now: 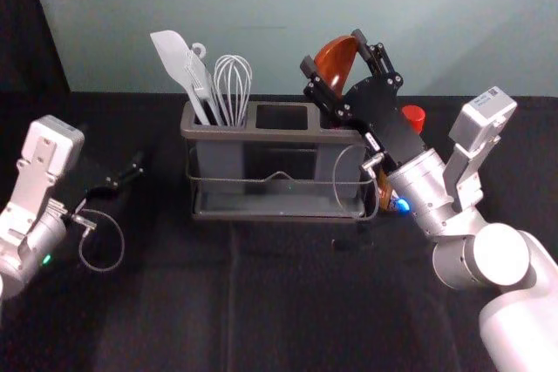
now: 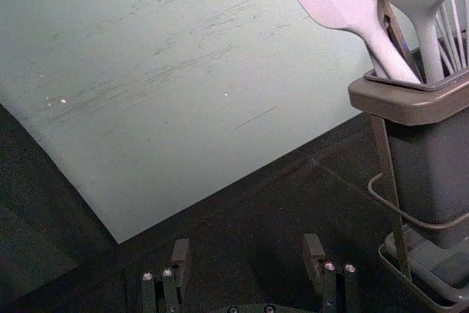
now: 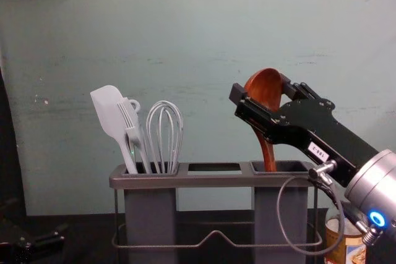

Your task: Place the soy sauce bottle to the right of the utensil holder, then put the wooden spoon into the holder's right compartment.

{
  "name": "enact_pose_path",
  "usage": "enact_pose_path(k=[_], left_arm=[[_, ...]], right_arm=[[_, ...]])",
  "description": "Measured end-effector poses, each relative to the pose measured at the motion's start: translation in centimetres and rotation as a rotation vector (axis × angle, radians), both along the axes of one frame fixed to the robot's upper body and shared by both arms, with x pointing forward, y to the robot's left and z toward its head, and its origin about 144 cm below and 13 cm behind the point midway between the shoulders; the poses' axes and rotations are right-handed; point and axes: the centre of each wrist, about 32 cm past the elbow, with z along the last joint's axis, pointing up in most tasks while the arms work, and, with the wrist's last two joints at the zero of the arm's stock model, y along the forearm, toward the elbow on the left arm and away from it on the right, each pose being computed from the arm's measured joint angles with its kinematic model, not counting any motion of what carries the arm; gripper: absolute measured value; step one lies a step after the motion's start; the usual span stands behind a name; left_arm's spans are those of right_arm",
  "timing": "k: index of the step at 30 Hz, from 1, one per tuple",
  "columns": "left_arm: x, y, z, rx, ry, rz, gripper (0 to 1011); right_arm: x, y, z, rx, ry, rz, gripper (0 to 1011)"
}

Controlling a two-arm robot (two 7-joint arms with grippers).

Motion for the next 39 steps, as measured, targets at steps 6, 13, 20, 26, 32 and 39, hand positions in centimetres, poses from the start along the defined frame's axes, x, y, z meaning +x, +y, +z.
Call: enact_pose_path(k=[6, 13, 20, 26, 32, 39], left_arm=[[0.0, 0.0, 0.0, 0.0, 0.0, 0.0, 1000], [0.0, 0.0, 0.0, 0.0, 0.0, 0.0, 1000], [0.0, 0.0, 0.0, 0.0, 0.0, 0.0, 1000], [0.0, 0.0, 0.0, 0.0, 0.0, 0.0, 1000], [0.0, 0.0, 0.0, 0.0, 0.0, 0.0, 1000], [0.0, 0.0, 0.0, 0.0, 0.0, 0.0, 1000]], right_arm=[[-0.1, -0.1, -0.2, 0.008, 0.003, -0.001, 861], [-0.2, 0.0, 0.2, 0.024, -0.016, -0.001, 1004], [-0.1, 0.1, 2.3, 0.042, -0.074, 0.007, 1004], [0.0, -0.2, 4.4, 0.044, -0.119, 0.011, 1004], [0.0, -0.6, 5.3, 0.041, -0.139, 0.007, 1004], [-0.1, -2.8, 6.0, 0.044, -0.16, -0.044, 1004]])
